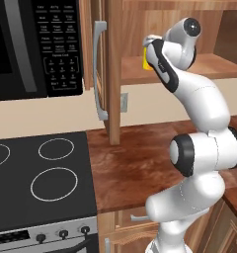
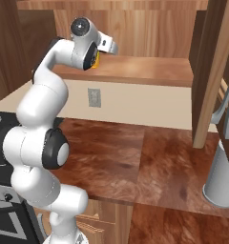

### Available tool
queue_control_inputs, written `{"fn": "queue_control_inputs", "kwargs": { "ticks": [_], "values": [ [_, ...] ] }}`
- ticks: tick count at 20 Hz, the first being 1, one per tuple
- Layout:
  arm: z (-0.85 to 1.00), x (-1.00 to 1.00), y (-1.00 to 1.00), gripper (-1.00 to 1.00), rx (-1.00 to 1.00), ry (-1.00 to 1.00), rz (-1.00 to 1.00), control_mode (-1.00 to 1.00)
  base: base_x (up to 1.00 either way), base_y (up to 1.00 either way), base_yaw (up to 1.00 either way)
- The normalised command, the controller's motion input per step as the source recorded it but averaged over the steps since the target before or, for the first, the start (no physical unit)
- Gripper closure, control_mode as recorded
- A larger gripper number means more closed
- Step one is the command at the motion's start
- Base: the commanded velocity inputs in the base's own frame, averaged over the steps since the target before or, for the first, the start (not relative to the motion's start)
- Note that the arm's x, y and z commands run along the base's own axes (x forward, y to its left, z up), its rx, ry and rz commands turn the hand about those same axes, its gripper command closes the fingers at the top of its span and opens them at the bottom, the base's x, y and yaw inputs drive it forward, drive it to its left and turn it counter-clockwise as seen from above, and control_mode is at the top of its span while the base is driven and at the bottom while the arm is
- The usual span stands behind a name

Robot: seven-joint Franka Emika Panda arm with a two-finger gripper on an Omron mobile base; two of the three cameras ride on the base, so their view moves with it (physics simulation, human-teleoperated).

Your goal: Open the cabinet directly in front. Then move the beer and the cup to the dining counter with the candle on it.

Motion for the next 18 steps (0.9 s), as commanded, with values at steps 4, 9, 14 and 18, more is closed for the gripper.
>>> {"fn": "queue_control_inputs", "kwargs": {
  "ticks": [4, 9, 14, 18],
  "values": [
    [0.00, 0.00, 0.00, 1.00, 0.00, 0.00, 0.00, -1.00, 0.00, 0.00, 0.00],
    [0.00, 0.00, 0.00, 1.00, 0.00, 0.00, 0.00, -1.00, 0.00, 0.00, 0.00],
    [0.00, 0.00, 0.00, 1.00, 0.00, -0.02, 0.00, -1.00, 0.00, 0.00, 0.00],
    [0.11, -0.27, 0.00, 1.00, 0.00, -0.41, 0.00, -1.00, 0.00, 0.00, 0.00]
  ]
}}
